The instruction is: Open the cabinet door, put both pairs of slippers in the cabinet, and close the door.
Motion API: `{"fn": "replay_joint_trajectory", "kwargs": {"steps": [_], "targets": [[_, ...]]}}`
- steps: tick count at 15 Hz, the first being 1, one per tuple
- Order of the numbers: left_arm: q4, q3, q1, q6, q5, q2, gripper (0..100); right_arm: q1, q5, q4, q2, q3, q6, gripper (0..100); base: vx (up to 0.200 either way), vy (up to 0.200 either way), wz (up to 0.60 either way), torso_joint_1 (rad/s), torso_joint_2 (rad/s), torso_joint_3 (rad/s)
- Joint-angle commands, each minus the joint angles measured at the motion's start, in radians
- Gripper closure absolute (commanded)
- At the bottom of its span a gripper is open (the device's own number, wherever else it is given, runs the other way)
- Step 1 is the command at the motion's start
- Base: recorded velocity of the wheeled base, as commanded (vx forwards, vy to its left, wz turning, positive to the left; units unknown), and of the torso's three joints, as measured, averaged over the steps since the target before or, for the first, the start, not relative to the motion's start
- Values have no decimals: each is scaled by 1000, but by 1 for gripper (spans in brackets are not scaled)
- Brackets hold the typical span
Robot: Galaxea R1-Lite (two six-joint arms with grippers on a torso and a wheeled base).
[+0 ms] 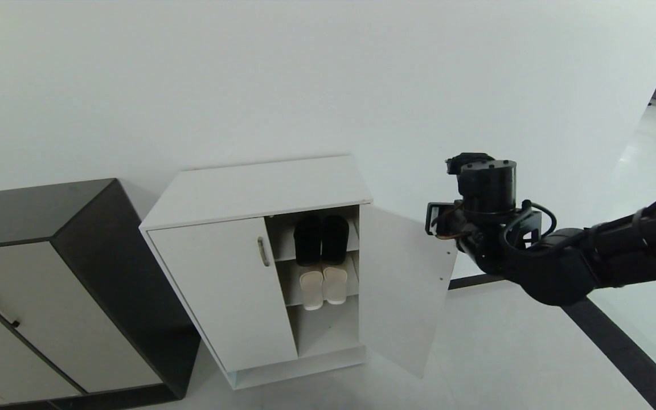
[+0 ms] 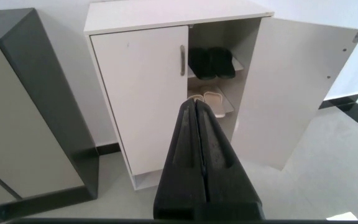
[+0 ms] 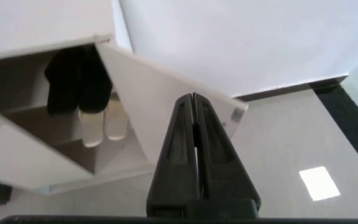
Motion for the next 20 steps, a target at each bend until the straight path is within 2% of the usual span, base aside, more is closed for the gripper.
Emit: {"fn": "replay_joint_trajectory", "kwargs": {"steps": [1,4,9,20], "targets": [[0,0,0,0,0,0,100,-88,24,48,114,-112,9,100,0,0,0,0,0,0],[0,0,0,0,0,0,100,-128,112,145,159,-202,74,100,0,0,0,0,0,0],[2,0,0,0,0,0,100,-200,118,147,261,-294,77,100,0,0,0,0,0,0],[0,0,0,0,0,0,100,-236,133,105,373,-346,83,100,0,0,0,0,0,0]]}}
